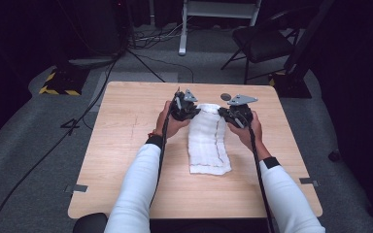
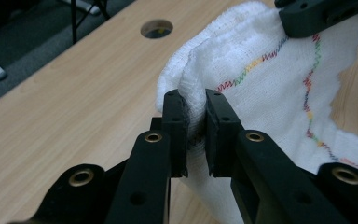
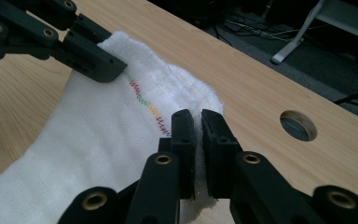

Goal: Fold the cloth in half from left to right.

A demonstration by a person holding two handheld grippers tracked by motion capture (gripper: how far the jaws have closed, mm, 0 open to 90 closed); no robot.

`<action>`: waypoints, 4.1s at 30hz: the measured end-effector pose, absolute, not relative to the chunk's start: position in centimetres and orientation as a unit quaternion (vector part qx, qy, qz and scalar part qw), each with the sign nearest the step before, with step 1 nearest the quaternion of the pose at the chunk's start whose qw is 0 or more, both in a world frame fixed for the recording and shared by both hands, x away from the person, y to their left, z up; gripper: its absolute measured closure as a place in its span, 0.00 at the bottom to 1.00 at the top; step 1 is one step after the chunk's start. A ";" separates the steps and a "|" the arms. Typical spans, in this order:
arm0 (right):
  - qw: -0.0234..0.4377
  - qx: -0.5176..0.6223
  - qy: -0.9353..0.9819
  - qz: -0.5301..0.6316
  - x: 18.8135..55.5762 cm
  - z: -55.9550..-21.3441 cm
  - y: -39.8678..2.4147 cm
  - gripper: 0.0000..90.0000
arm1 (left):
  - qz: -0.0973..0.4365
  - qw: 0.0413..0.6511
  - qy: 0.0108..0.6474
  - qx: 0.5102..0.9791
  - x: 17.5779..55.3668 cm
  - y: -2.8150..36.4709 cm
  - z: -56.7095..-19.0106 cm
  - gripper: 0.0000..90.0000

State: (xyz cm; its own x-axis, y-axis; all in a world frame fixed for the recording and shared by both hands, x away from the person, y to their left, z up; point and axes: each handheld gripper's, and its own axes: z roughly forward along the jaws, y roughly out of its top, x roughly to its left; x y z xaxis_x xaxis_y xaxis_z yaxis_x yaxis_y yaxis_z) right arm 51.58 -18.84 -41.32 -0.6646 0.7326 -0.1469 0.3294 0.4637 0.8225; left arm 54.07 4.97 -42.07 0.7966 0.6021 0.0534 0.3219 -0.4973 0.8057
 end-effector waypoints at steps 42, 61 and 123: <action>0.150 0.206 0.861 0.441 40.5 -44.1 -21.2 0.94 | 0.081 0.427 0.143 0.889 42.4 7.3 -44.9 0.87; 0.099 0.200 0.889 0.400 39.2 -46.7 -21.9 0.90 | 0.062 0.374 0.125 0.917 40.0 6.3 -47.5 0.79; 0.110 0.246 0.905 0.331 39.5 -48.8 -21.5 0.40 | 0.093 0.344 0.196 0.913 40.3 5.2 -48.9 0.18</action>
State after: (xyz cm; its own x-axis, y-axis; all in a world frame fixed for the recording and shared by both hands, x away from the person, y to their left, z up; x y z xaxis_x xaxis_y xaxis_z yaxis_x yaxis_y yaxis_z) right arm 39.48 -21.47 -48.78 -0.8552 0.5170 -0.0364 0.3716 0.6606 0.6523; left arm 40.31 5.20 -48.93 0.9057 0.4224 0.0353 0.2939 -0.6858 0.6658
